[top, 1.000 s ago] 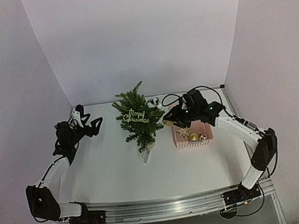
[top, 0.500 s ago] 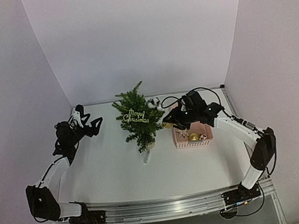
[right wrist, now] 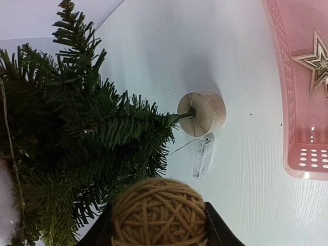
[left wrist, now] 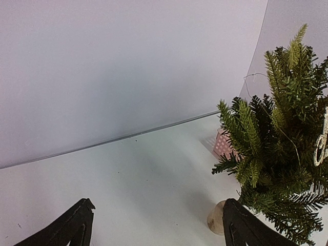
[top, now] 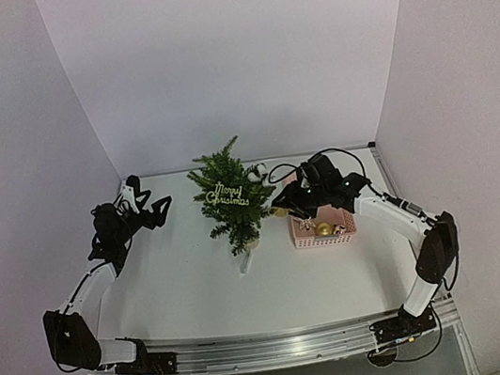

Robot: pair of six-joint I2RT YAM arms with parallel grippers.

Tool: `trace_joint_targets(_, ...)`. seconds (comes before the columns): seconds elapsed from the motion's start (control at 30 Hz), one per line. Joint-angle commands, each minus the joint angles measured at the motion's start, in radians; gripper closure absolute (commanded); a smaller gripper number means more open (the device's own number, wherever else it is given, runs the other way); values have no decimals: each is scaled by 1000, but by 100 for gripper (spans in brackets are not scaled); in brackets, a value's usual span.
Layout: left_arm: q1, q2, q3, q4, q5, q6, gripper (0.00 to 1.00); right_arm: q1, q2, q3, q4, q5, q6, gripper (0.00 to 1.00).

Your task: Decorate the small christmas tree

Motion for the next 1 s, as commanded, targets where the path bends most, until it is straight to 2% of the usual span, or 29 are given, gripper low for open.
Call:
trace_joint_targets(0.0, 5, -16, 14, 27, 1, 7, 12, 9, 10, 4, 20, 30, 5, 82)
trace_joint_targets(0.7, 6, -19, 14, 24, -3, 16, 12, 29, 47, 49, 23, 52, -7, 83)
trace_joint_targets(0.97, 6, -17, 18, 24, -1, 18, 12, 29, 29, 44, 23, 114, 15, 86)
